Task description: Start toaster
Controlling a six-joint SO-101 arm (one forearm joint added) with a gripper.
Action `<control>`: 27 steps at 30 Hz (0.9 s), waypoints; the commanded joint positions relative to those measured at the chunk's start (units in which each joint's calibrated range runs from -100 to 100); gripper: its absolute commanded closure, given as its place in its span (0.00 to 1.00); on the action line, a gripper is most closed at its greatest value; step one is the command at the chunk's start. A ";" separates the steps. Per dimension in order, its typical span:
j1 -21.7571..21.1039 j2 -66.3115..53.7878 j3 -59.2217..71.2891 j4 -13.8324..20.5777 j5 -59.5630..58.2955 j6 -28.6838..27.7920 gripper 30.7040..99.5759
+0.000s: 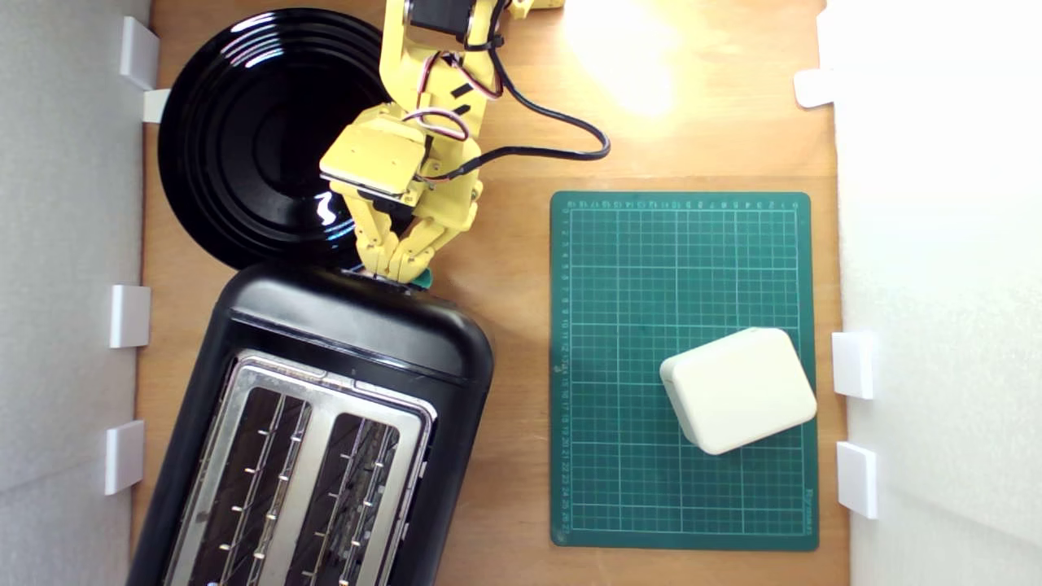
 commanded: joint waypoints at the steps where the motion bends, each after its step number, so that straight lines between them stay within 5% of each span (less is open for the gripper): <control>1: -0.87 4.73 1.04 -1.80 0.86 -0.06 0.99; 27: -1.11 -17.08 -7.05 -1.43 4.20 -2.68 0.99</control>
